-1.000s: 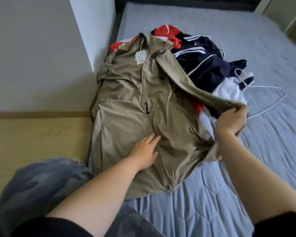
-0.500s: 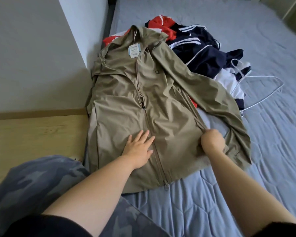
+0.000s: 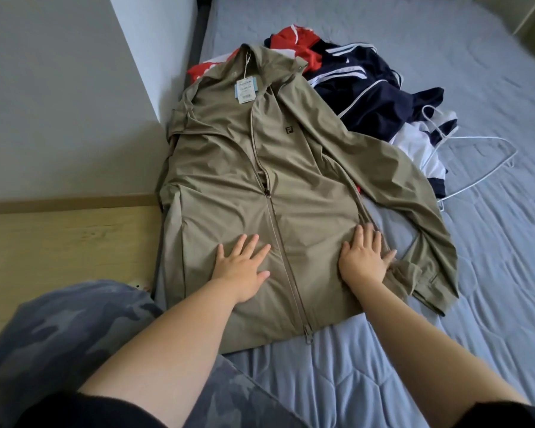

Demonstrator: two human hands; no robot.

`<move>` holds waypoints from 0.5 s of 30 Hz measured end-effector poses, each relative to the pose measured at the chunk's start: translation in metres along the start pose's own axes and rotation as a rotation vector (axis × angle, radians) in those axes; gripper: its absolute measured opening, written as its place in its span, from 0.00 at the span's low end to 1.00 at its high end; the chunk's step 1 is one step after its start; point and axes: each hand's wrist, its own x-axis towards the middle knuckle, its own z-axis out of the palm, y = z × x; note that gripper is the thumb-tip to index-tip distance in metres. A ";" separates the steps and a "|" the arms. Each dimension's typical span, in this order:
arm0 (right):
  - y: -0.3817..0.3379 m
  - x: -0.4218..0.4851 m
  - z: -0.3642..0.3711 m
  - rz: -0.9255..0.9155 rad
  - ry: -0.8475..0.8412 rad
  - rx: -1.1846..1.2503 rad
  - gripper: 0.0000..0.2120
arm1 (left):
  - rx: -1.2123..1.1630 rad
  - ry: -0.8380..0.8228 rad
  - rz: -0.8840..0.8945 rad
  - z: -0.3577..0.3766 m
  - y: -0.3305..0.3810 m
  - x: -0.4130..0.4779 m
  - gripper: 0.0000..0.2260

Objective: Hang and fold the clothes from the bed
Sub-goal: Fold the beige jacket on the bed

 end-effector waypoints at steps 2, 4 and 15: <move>-0.008 -0.004 0.002 -0.049 0.090 0.071 0.27 | -0.007 0.021 0.002 0.000 0.000 0.001 0.27; -0.008 -0.010 0.006 -0.260 0.074 -0.018 0.26 | -0.012 0.047 0.002 -0.001 0.003 0.002 0.27; 0.004 0.047 -0.056 -0.102 0.534 0.496 0.20 | -0.011 0.103 0.181 -0.035 0.068 0.037 0.28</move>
